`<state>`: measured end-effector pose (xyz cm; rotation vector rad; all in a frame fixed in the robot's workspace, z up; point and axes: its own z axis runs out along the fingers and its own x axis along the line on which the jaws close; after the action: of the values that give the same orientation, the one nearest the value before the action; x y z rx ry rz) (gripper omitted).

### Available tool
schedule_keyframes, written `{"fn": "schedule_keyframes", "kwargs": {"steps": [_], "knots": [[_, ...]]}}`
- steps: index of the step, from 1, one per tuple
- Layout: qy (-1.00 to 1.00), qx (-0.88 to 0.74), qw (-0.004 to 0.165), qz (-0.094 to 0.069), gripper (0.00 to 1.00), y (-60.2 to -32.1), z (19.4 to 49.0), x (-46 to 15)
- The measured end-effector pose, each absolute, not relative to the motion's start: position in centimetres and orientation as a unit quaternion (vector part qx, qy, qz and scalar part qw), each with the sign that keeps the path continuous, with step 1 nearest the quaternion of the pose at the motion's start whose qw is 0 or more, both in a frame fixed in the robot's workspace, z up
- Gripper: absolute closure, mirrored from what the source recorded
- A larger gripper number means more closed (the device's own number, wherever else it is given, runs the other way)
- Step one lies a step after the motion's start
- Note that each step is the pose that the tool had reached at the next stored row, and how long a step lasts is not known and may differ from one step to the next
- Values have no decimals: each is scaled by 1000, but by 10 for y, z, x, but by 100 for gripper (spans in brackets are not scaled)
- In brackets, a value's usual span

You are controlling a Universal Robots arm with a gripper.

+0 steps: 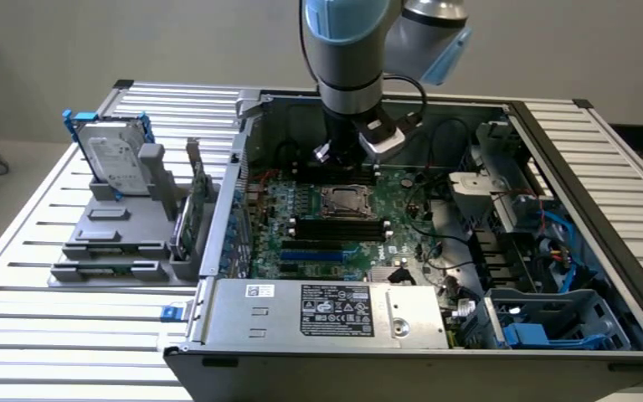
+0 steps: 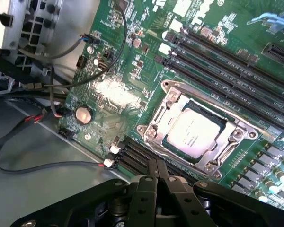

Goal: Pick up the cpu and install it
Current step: 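Install the first cpu locking lever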

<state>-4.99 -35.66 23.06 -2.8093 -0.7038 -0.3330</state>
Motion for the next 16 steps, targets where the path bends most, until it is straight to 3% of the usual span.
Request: {"fn": "schedule_keyframes", "kwargs": {"steps": [16], "knots": [[-240, -958, 109, -112, 89, -403, 249, -62]]}}
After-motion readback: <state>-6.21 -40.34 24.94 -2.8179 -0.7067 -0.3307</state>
